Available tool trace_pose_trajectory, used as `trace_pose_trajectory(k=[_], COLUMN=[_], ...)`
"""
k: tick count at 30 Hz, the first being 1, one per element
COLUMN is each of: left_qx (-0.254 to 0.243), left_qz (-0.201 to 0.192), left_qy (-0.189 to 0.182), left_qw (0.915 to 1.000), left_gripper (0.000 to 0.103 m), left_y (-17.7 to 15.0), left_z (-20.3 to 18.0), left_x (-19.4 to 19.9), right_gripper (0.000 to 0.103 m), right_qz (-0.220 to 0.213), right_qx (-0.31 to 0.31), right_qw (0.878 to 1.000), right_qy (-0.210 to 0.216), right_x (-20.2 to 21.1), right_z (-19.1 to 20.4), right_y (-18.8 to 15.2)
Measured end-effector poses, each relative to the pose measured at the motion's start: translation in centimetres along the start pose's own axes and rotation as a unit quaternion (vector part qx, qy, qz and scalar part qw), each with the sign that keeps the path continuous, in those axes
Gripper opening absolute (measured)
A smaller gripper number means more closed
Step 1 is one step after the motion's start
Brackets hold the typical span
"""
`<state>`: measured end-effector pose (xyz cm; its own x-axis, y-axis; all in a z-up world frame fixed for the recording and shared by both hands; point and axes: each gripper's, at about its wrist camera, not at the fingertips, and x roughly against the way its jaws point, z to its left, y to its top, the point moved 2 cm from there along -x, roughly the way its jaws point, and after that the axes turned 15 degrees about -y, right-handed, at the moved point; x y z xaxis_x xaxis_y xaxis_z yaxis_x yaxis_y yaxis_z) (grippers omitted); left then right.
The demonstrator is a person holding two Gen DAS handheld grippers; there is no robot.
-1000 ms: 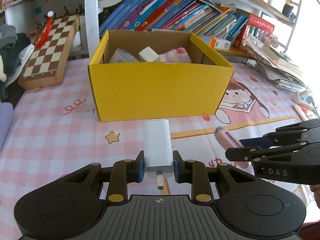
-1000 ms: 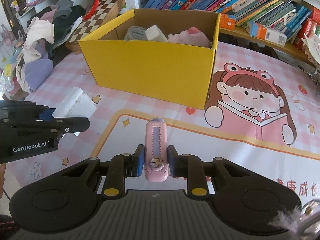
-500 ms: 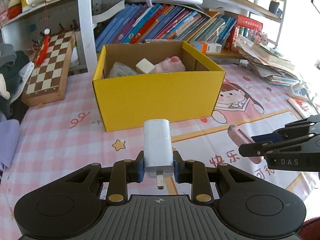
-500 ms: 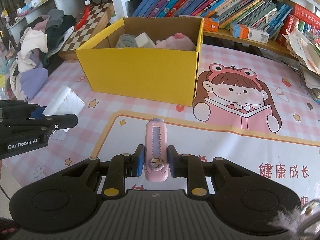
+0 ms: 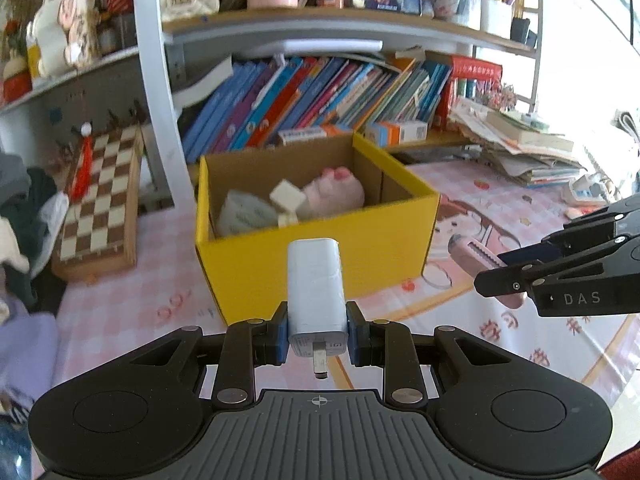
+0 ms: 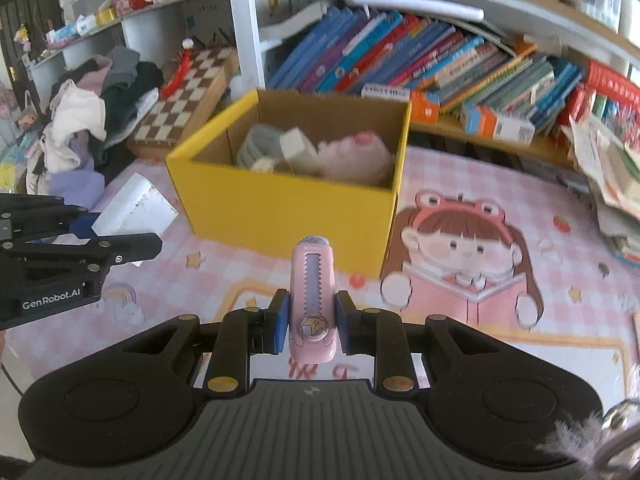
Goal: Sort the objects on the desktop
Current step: 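Lift the plug charger and box cutter with both tools over the yellow box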
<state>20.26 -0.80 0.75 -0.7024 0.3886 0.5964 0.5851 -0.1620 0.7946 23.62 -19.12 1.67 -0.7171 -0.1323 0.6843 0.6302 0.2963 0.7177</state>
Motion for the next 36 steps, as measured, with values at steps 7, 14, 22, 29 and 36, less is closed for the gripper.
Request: trace_pose_trajectory(k=[7,14,22,29,36], left_qx=[-0.022,-0.030,-0.023,-0.023,-0.025], left_qz=[-0.027,-0.039,-0.043,-0.024,0.000], left_qy=[0.006,0.014,0.028,0.043,0.056], left_qw=[0.9994,0.9987,0.9984,0.9985,0.9981], left_gripper=[0.026,0.026,0.026,0.026,0.026], left_y=[3.0,5.2,6.9,8.0,8.9], left_z=[0.7,1.6,3.1,4.9,6.7], left_x=[-0.2,-1.3,-3.3,-6.2,-9.2], right_gripper=[0.023,0.023,0.023,0.023,0.023], right_qz=[-0.031,-0.056,-0.062,-0.053,-0.028], right_qx=[0.012,0.032,0.038,0.055,0.072], right_qw=[0.999,0.998,0.997,0.997,0.997], right_qy=[0.004,0.006,0.009,0.008,0.018], right_x=[0.3,-0.4,-3.2,-7.0,-11.0], right_z=[-0.3,-0.1,-0.2,0.3,1.0], right_y=[3.5,6.8,10.2,12.3,13.2])
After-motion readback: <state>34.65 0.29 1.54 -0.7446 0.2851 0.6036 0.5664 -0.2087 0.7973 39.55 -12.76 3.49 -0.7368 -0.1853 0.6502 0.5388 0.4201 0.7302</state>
